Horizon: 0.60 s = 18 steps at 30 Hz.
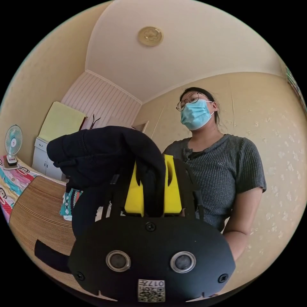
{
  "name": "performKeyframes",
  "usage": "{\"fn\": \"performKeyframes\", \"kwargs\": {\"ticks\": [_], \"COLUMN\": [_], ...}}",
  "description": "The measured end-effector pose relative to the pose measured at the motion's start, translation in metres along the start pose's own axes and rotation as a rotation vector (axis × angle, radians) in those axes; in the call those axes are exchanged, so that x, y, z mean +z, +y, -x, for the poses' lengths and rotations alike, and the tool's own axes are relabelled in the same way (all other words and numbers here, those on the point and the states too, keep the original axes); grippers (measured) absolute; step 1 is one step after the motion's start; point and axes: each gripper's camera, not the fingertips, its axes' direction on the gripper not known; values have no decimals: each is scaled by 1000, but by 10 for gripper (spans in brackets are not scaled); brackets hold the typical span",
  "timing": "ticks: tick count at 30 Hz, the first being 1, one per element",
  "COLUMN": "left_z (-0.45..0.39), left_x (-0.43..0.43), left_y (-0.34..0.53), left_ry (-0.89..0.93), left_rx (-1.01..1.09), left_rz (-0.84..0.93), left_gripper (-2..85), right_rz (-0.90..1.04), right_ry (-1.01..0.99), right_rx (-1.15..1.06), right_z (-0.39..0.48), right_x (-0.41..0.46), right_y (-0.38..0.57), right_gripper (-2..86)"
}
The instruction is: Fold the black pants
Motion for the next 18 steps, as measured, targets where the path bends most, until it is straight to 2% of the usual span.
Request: {"fn": "performKeyframes", "kwargs": {"ticks": [4,8,10,12,13,15,17,18], "left_z": [-5,4,14,11,7,-12,-19,-11], "left_x": [-18,-13,-8,-14,-18,-27,-5,21], "left_y": [11,26,36,51,55,74,80,83], "left_ry": [-200,-616,-763,-902,-907,-853,-824,-825], "left_rx": [-88,-306,-411,-474,-473,-438,-349,-345], "left_rz": [67,300,341,199,129,-159,-193,-142], "left_gripper": [109,153,169,166,163,159,162,171], "right_rz": [-58,-49,-19,-6,1,32,59,65], "right_ry": [135,246,312,353,398,487,533,532], "right_rx": [-99,-265,-348,-407,-425,-442,-407,-395], "right_z": [40,91,113,130,138,145,138,134], "right_x": [-12,-6,5,15,20,31,42,44], "right_y": [-5,-15,-18,-19,-20,-21,-22,-21], "right_gripper": [26,11,8,7,7,7,7,7]}}
